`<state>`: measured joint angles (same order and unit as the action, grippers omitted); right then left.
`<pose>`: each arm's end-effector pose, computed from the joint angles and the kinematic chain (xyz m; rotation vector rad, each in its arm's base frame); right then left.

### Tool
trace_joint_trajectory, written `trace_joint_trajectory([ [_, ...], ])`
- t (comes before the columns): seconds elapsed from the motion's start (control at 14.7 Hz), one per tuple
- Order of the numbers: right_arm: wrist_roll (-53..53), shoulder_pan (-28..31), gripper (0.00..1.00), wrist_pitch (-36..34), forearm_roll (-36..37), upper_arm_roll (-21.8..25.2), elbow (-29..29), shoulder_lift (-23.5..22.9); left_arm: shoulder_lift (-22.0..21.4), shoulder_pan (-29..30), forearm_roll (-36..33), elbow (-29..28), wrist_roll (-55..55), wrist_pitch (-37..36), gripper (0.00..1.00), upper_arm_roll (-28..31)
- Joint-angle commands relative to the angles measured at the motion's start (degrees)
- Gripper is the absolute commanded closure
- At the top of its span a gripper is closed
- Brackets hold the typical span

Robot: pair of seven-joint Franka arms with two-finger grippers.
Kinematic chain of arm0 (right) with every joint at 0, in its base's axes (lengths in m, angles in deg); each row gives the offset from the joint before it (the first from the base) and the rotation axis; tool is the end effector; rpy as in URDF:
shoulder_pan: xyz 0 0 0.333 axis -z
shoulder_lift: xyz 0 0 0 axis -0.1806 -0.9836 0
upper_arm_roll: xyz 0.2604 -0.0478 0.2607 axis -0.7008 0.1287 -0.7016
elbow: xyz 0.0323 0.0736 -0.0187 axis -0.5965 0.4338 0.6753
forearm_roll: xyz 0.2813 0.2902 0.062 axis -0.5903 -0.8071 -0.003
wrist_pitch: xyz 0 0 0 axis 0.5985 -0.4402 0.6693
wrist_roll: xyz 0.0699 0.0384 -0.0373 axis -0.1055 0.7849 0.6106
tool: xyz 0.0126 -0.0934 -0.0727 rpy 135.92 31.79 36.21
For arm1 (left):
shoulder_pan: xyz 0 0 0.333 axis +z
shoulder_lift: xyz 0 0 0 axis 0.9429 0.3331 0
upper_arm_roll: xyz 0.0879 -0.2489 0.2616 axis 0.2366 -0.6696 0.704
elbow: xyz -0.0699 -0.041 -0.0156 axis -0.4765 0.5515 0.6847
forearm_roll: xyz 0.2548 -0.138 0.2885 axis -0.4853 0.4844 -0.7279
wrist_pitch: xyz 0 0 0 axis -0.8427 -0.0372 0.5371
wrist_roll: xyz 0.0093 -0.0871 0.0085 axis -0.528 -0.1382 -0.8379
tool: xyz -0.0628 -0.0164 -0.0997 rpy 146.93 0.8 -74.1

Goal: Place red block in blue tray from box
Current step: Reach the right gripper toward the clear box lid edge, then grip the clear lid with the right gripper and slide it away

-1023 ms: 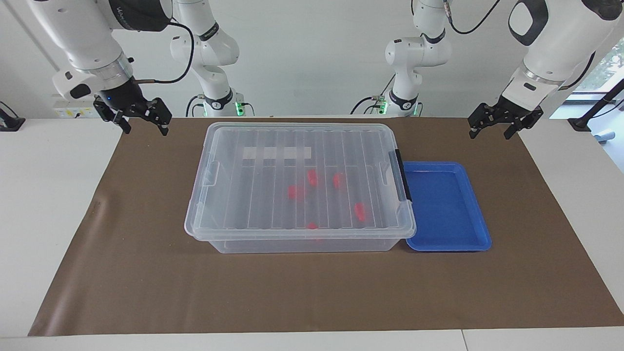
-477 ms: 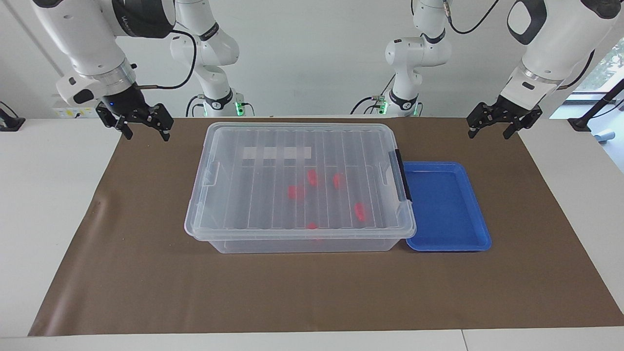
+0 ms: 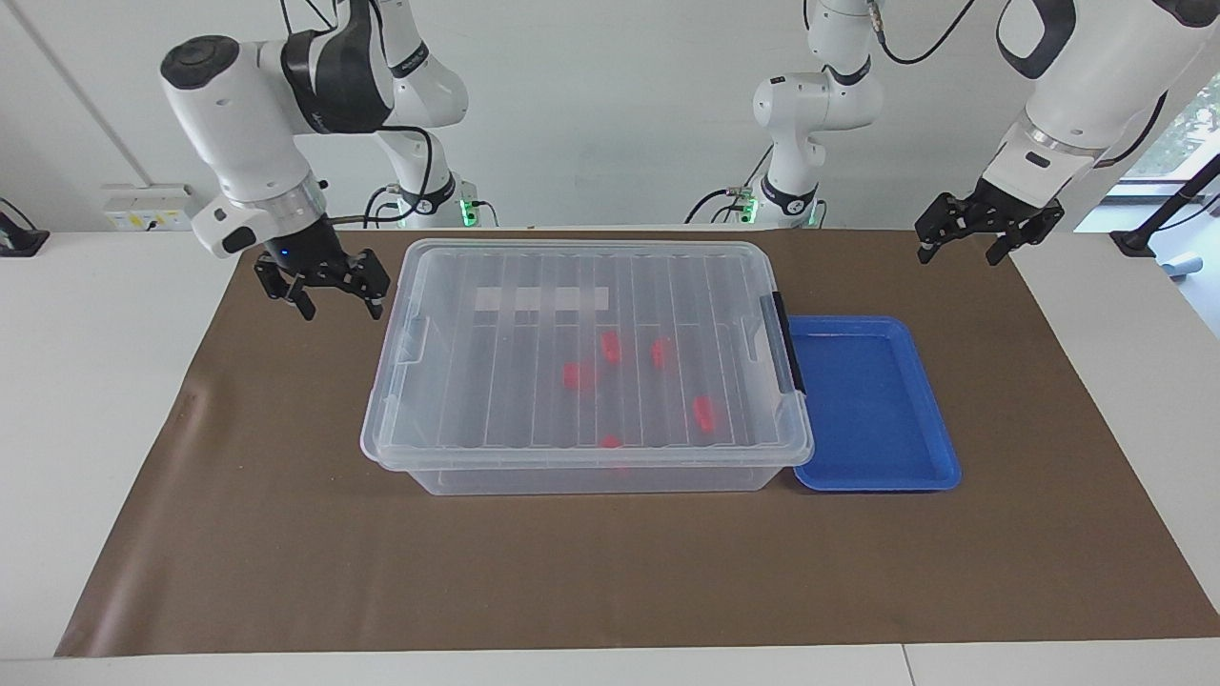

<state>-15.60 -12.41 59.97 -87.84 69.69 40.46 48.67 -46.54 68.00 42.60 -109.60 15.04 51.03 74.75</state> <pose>0.5655 0.0412 0.5467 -3.0750 0.1005 -0.1524 0.5575 -0.0256 0.6633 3.1175 -0.1568 -0.0663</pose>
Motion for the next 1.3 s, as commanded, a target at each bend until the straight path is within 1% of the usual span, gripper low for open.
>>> trace_joint_trajectory([
  [0.0, -0.4, -1.0, 0.0, 3.7, -1.1, -0.2, 0.6, -2.6, 0.1, -0.1, -0.4, 1.4, 0.0, -1.1, 0.0, 0.1],
  [0.2, -0.5, -1.2, 0.0, 5.4, -1.1, -0.2, 2.2, -3.2, 0.1, 0.3, -0.4, 1.3, 0.3, -1.4, 0.0, 0.2],
  [0.34, 0.1, -0.7, 0.0, 5.3, -1.0, -0.2, 2.9, -3.3, 0.1, 0.3, -0.5, 1.2, 0.3, -1.1, 0.0, 0.3],
  [0.55, 2.5, -0.3, 0.0, 5.3, -0.9, -0.1, 4.3, -2.9, 0.1, 0.3, -0.6, 1.1, 0.2, -1.3, 0.0, 0.2],
  [0.68, 4.2, 1.0, 0.0, 5.8, -0.8, -0.1, 5.4, -2.5, 0.1, 0.3, -0.5, 1.1, 0.3, -1.4, 0.0, 0.2],
  [0.89, 8.5, 3.5, 0.0, 5.8, -0.8, -0.1, 5.6, -2.8, 0.1, 0.3, -0.6, 1.0, 0.3, -1.1, 0.0, 0.2],
  [1.23, 10.1, 4.6, 0.0, 5.7, -0.1, -0.1, 5.6, -2.8, -0.1, 0.3, -0.6, 0.3, 0.9, -0.9, 0.0, 0.2],
])
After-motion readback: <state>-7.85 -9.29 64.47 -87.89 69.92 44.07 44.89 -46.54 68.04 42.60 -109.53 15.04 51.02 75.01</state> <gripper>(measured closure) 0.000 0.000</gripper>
